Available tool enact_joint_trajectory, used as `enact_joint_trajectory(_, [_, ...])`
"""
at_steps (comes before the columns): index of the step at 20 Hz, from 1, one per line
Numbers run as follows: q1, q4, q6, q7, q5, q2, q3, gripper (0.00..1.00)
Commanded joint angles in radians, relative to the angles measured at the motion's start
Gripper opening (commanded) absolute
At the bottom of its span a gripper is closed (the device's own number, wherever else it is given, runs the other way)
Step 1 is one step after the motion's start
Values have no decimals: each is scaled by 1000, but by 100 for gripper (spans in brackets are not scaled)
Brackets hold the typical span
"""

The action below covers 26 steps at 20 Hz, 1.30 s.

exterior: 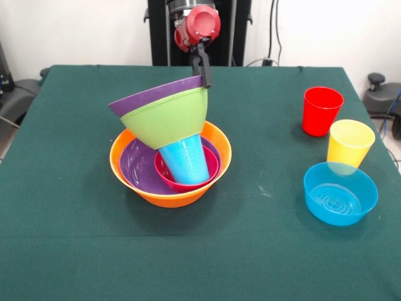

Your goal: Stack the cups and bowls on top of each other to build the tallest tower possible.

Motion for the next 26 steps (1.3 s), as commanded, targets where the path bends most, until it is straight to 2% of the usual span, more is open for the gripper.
enact_joint_trajectory(1, [6, -69, 178, 20, 13, -70, 61, 100])
enact_joint_trajectory(7, [2, -93, 267, 6, 38, -112, 88, 100])
enact_joint_trajectory(12, [8, -123, 327, -26, 18, -131, 88, 100])
enact_joint_trajectory(19, [-2, -129, 314, 0, -4, -102, 105, 100])
enact_joint_trajectory(26, [18, -144, 274, -1, -29, -58, 70, 100])
